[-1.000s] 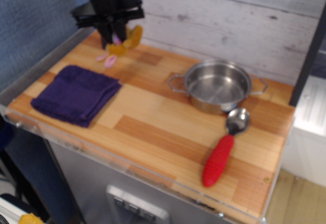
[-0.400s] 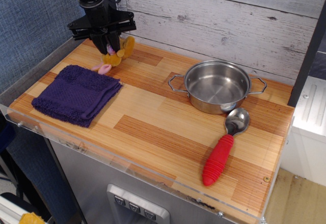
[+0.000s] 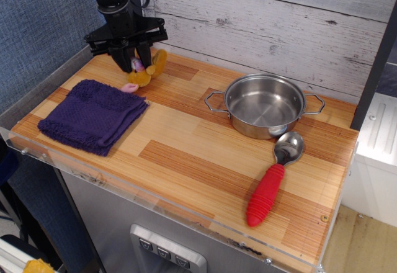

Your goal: Move the bunny to the space behind the blue cloth.

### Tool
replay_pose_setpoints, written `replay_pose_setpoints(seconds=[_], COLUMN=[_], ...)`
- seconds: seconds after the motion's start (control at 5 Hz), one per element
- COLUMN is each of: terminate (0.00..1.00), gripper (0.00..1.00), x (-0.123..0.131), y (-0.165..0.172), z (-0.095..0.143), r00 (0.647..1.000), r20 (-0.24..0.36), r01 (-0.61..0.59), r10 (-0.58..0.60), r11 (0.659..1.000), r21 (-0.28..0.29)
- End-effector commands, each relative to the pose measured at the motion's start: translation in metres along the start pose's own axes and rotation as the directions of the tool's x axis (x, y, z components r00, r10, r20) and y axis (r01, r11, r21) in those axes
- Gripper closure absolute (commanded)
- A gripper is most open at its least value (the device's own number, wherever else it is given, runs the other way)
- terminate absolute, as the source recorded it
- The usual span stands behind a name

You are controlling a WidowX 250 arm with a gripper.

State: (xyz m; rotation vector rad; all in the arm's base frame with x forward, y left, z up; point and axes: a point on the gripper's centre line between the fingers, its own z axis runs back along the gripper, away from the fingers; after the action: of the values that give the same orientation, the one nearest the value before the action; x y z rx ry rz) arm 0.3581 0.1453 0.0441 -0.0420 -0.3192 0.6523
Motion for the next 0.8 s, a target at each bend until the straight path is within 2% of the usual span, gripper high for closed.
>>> replay_pose_setpoints(seconds=[0.0,0.4,0.6], terminate=[0.0,0.0,0.0], gripper=[0.0,0.0,0.0], x=[0.004,0.01,0.018], y=[0.001,-0.005,-0.016], z=[0.021,0.033,0.055], r00=[0.999,0.998,0.994], r20=[0.037,0.06,0.094], r01=[0.009,0.008,0.056], r10=[-0.008,-0.006,-0.055], r11=[1.0,0.999,0.998], r21=[-0.021,-0.038,-0.009])
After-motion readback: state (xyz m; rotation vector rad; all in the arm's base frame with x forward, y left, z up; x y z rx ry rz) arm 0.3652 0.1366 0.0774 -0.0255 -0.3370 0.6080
